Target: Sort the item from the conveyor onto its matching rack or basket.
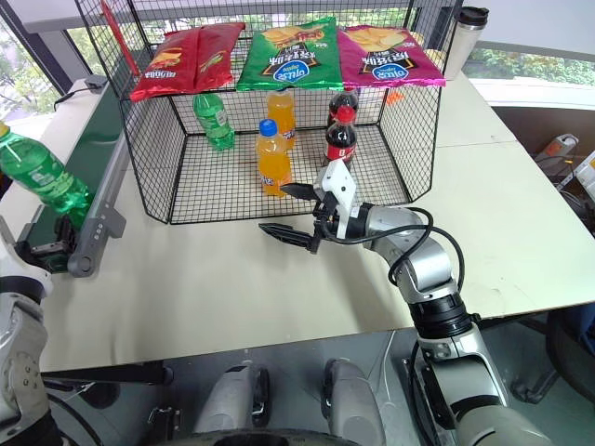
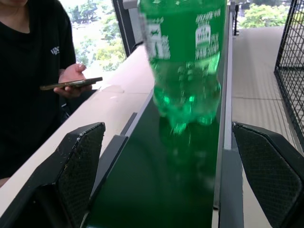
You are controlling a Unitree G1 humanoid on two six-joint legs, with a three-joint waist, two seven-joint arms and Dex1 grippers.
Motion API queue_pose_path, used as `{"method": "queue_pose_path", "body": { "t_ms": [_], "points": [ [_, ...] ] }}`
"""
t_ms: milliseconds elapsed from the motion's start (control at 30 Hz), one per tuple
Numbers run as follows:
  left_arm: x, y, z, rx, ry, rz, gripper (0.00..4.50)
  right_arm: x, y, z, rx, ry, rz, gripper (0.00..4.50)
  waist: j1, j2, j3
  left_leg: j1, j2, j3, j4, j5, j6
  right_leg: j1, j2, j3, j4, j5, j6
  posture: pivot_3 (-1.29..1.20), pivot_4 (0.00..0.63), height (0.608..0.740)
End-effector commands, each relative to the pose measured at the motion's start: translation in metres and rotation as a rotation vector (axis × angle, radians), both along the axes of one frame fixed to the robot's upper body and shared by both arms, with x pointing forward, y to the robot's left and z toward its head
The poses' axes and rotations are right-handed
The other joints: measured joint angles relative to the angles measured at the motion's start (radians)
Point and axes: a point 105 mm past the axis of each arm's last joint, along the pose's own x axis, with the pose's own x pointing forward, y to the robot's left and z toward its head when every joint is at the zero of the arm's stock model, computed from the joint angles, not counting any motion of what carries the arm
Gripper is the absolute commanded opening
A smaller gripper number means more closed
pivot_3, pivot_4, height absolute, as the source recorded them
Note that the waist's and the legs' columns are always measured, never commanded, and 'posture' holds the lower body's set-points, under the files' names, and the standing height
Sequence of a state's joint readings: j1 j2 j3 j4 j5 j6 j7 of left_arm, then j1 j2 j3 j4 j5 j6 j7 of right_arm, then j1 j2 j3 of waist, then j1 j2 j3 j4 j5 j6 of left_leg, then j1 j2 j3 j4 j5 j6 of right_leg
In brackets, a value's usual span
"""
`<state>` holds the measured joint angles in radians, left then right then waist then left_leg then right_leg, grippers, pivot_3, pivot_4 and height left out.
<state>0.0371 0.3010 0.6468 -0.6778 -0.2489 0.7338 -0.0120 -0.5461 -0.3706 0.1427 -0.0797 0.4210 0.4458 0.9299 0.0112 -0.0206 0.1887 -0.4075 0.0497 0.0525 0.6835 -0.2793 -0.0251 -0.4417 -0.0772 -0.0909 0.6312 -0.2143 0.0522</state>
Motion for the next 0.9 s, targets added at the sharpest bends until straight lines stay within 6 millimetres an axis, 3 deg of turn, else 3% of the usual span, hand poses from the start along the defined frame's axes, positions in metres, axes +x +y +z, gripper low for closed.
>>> {"method": "queue_pose_path", "body": {
  "t_ms": [33, 300, 400, 467, 500, 633, 900],
  "points": [
    [0.000, 0.003, 0.012, 0.038, -0.043, 0.012, 4.47, -0.008, 0.001, 0.013, 0.024, -0.050, 0.029, 4.50, 0.000, 0.000, 0.000, 0.000, 0.000, 0.000, 0.000, 0.000, 0.000, 0.000, 0.000, 0.000, 0.000, 0.000, 0.000, 0.00, 0.150, 0.740],
    [0.011, 0.002, 0.009, 0.051, -0.040, 0.003, 4.47, -0.007, 0.001, 0.010, 0.010, -0.047, 0.028, 4.50, 0.001, 0.000, 0.000, 0.000, 0.000, 0.000, 0.000, 0.000, 0.000, 0.000, 0.000, 0.000, 0.000, 0.000, 0.000, 0.00, 0.150, 0.740],
    [0.010, 0.000, 0.007, 0.056, -0.041, -0.005, 3.59, -0.007, 0.001, 0.009, 0.007, -0.047, 0.024, 4.50, 0.002, 0.000, 0.000, 0.000, 0.000, 0.000, 0.000, 0.000, 0.000, 0.000, 0.000, 0.000, 0.000, 0.000, 0.000, 0.00, 0.150, 0.740],
    [0.010, -0.003, 0.005, 0.055, -0.044, -0.018, 2.78, -0.006, 0.000, 0.008, 0.006, -0.047, 0.021, 4.50, 0.001, 0.000, 0.000, 0.000, 0.000, 0.000, 0.000, 0.000, 0.000, 0.000, 0.000, 0.000, 0.000, 0.000, 0.000, 0.00, 0.150, 0.740],
    [0.009, -0.004, 0.005, 0.055, -0.046, -0.024, 2.65, -0.006, 0.000, 0.008, 0.006, -0.047, 0.020, 4.50, 0.000, 0.000, 0.000, 0.000, 0.000, 0.000, 0.000, 0.000, 0.000, 0.000, 0.000, 0.000, 0.000, 0.000, 0.000, 0.00, 0.150, 0.740],
    [0.006, -0.004, 0.011, 0.053, -0.080, -0.010, 2.64, -0.005, -0.001, 0.007, 0.001, -0.044, 0.018, 4.50, 0.002, 0.000, 0.000, 0.000, 0.000, 0.000, 0.000, 0.000, 0.000, 0.000, 0.000, 0.000, 0.000, 0.000, 0.000, 0.00, 0.150, 0.740],
    [0.002, -0.012, 0.047, 0.093, -0.176, -0.047, 2.64, -0.011, -0.005, 0.004, -0.025, -0.027, 0.061, 4.50, 0.002, 0.000, 0.000, -0.001, 0.000, 0.000, 0.000, 0.000, 0.000, 0.000, 0.000, 0.000, -0.001, 0.000, 0.000, 0.00, 0.150, 0.740]
  ]
}}
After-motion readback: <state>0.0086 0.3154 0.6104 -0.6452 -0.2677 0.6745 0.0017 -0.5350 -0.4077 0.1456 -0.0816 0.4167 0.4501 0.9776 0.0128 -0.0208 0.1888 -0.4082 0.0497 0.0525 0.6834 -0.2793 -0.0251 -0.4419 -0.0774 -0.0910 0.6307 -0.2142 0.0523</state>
